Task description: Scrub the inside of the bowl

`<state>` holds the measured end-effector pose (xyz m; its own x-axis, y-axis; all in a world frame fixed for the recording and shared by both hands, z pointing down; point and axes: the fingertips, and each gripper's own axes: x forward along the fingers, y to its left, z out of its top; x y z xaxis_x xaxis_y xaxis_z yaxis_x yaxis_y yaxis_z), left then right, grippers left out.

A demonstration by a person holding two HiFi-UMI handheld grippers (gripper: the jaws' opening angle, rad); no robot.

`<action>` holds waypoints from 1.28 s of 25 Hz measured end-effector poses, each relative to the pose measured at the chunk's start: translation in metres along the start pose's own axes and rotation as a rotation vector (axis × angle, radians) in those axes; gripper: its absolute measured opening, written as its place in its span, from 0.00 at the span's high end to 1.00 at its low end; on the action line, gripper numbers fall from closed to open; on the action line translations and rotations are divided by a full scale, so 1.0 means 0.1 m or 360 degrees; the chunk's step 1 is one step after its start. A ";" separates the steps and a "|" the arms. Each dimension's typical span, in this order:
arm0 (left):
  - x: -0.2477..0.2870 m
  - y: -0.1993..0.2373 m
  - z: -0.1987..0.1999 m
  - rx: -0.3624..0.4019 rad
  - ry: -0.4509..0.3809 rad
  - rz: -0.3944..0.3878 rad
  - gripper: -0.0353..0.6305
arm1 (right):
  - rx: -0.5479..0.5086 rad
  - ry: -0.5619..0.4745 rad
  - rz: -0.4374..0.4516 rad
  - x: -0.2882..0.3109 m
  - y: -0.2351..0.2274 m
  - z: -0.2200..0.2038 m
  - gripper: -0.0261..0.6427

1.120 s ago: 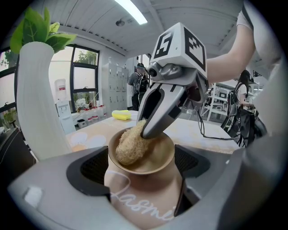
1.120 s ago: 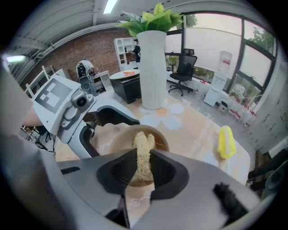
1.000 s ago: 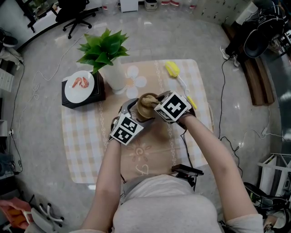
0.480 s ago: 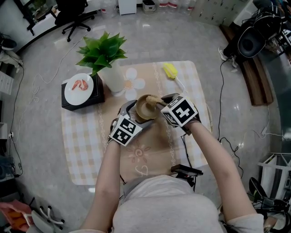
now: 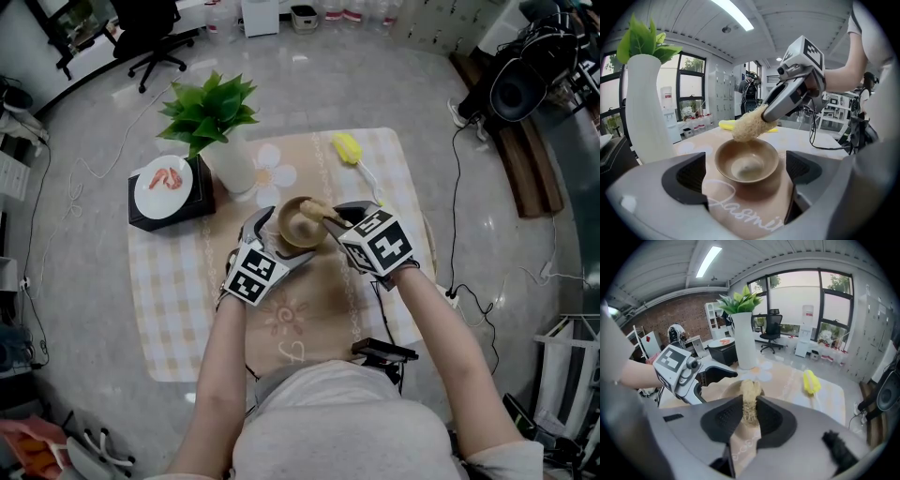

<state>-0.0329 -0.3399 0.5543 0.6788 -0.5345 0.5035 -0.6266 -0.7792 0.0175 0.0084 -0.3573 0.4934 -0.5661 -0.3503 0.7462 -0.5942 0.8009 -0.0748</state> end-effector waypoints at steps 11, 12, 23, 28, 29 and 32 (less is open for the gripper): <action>-0.20 -0.05 0.25 -0.0007 -0.0159 0.0095 0.18 | 0.0069 -0.0209 -0.0025 -0.13 0.12 0.04 0.83; -0.23 -0.05 0.28 -0.0003 -0.0176 0.0108 0.19 | 0.0083 -0.0234 -0.0026 -0.15 0.12 0.05 0.83; -0.57 -0.21 0.68 0.0016 -0.0387 0.0240 0.47 | 0.0157 -0.0432 -0.0049 -0.39 0.32 0.08 0.83; -0.69 -0.26 0.77 0.0044 -0.0448 0.0324 0.64 | 0.0199 -0.0533 -0.0101 -0.51 0.36 0.07 0.83; -0.71 -0.27 0.77 0.0051 -0.0455 0.0343 0.69 | 0.0203 -0.0553 -0.0112 -0.53 0.37 0.08 0.83; -0.79 -0.30 0.84 0.0083 -0.0489 0.0406 0.78 | 0.0198 -0.0621 -0.0133 -0.63 0.40 0.11 0.83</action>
<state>-0.0360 -0.3016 0.4414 0.5919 -0.7797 0.2040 -0.7748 -0.6202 -0.1227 0.0139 -0.3089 0.4363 -0.6727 -0.5888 0.4482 -0.6984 0.7052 -0.1218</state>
